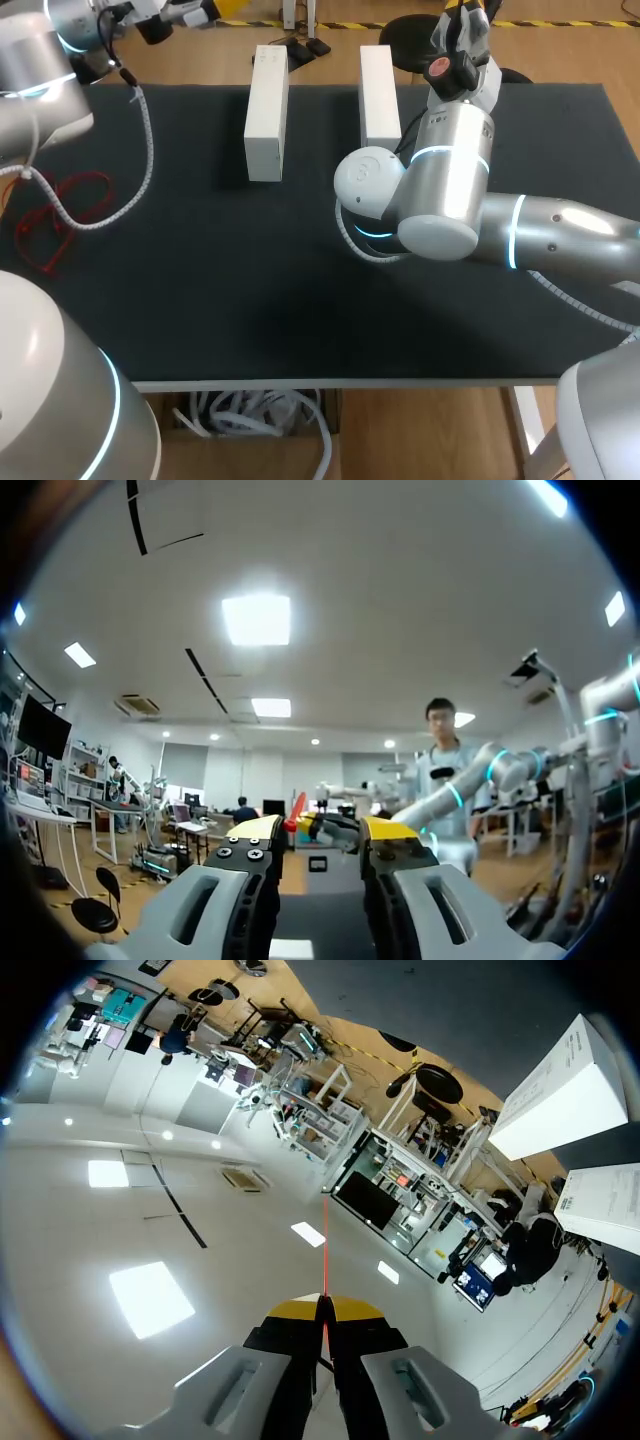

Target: Grab the tape and strap the tape.

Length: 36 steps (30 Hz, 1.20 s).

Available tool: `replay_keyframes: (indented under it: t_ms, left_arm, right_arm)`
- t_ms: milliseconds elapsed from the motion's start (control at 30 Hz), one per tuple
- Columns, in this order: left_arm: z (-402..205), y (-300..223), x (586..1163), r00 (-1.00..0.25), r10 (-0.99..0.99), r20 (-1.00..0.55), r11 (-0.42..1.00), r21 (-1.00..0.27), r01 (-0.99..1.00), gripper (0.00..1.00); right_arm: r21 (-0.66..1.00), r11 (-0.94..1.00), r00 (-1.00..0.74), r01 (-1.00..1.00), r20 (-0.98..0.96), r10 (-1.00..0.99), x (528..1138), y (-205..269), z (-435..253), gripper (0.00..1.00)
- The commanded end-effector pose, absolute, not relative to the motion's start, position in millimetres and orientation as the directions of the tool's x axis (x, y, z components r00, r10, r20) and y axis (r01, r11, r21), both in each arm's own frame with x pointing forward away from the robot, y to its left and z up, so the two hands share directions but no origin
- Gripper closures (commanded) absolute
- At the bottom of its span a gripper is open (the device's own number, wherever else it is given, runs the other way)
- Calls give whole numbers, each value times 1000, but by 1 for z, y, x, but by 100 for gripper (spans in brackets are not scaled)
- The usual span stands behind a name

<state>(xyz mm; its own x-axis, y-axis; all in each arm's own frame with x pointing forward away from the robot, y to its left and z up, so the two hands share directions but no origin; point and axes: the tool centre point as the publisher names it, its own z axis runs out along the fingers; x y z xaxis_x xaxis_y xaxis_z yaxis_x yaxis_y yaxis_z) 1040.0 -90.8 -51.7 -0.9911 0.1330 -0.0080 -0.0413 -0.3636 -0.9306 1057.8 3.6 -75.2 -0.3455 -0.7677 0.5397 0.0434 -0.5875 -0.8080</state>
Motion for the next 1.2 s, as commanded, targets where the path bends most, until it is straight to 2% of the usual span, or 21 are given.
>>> replay_keyframes:
  t_ms: [33,300,367,567,667,1033,1200]
  left_arm:
    - [-51,-92,1042,-991,134,-11,-364,-931,-39,68]
    - [-50,-95,1044,-991,135,-18,-369,-929,-34,70]
    - [-50,-95,1044,-991,136,-18,-369,-929,-34,76]
    - [-50,-96,1044,-990,137,-17,-368,-929,-35,87]
    - [-50,-96,1044,-990,138,-16,-367,-929,-36,100]
    - [-48,-94,1042,-991,134,-19,-362,-932,-31,100]
    - [-43,-93,1041,-989,150,-3,-299,-953,-43,100]
  right_arm:
    - [-808,-588,-344,38,542,-767,1057,4,-74,100]
    - [-808,-588,-344,38,542,-767,1057,4,-74,100]
    - [-808,-588,-344,38,542,-767,1057,4,-74,100]
    - [-808,-588,-344,38,542,-767,1057,4,-74,100]
    - [-808,-588,-344,38,542,-767,1057,4,-74,100]
    - [-808,-588,-344,38,542,-767,1057,4,-74,100]
    - [-808,-588,-344,38,542,-767,1057,4,-74,100]
